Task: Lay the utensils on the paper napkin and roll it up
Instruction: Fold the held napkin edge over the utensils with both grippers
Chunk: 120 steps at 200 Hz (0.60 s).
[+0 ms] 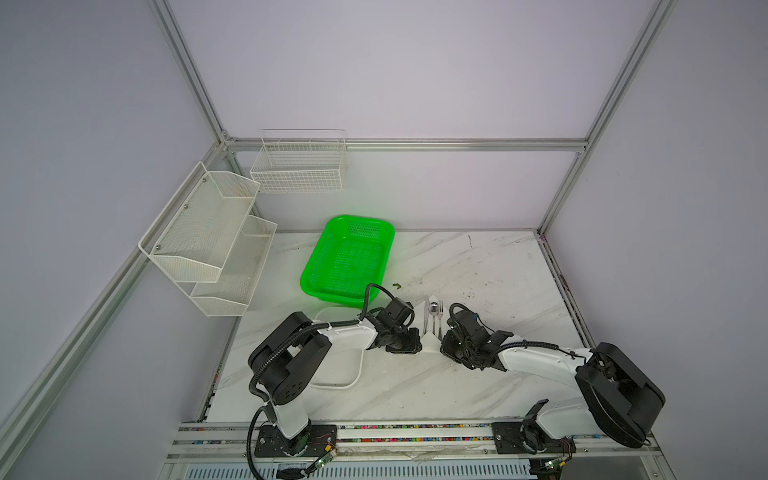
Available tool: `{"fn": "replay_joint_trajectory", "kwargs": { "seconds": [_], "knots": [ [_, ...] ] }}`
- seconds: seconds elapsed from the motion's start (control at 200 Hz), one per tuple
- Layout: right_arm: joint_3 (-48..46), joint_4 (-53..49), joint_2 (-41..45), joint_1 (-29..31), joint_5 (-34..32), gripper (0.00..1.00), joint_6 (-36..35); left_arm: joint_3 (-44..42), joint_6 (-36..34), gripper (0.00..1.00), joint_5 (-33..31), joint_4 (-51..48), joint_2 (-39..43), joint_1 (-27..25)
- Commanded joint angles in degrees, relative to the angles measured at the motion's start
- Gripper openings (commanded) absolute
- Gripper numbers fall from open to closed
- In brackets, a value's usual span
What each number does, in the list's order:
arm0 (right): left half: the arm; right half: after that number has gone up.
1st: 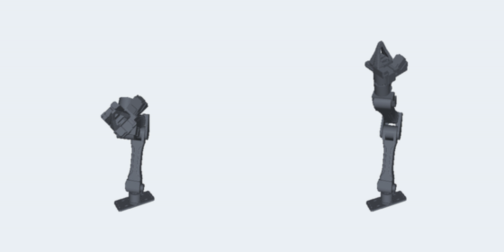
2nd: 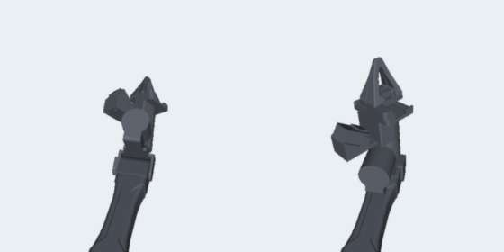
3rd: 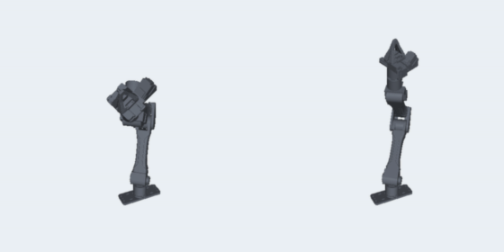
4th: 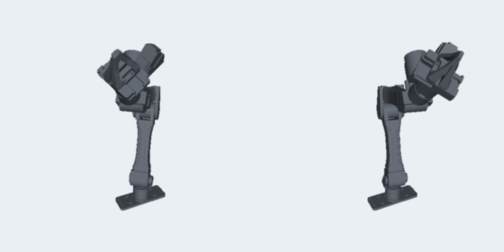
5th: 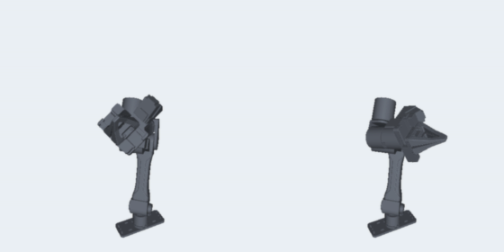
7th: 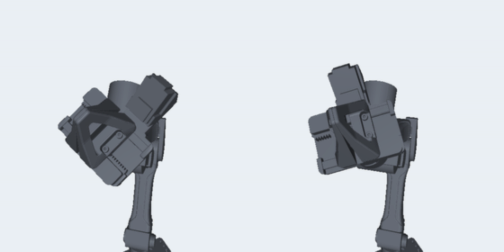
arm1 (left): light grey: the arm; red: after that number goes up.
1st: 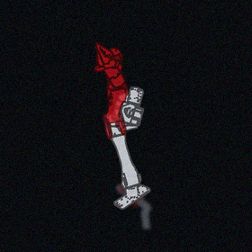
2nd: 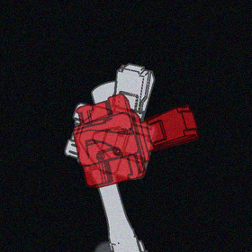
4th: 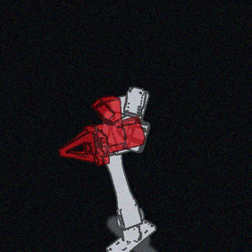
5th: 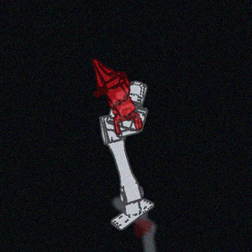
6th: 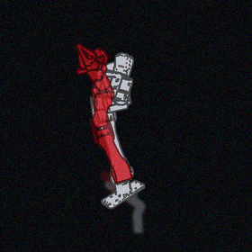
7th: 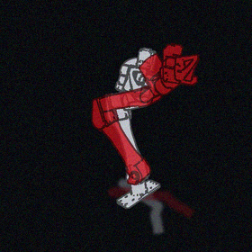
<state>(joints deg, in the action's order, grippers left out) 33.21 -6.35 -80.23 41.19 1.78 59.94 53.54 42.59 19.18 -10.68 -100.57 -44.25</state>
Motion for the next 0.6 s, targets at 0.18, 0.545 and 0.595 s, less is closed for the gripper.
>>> {"fn": "replay_joint_trajectory", "kwargs": {
  "seconds": [0.18,0.545,0.595],
  "knots": [
    [0.3,-3.6,1.3,-0.1,-1.8,0.2,0.2,-2.0,-0.3,0.18,-1.7,-0.7,3.3,0.6],
    [1.1,-7.2,7.5,-0.2,-2.4,0.21,-1.6,-0.5,-0.8,0.18,0.1,-0.2,2.1,0.7],
    [1.2,-6.7,6.5,-0.2,-1.3,0.21,-2.9,-0.1,-0.9,0.19,-0.3,-0.7,2.2,0.7]
  ]
}}
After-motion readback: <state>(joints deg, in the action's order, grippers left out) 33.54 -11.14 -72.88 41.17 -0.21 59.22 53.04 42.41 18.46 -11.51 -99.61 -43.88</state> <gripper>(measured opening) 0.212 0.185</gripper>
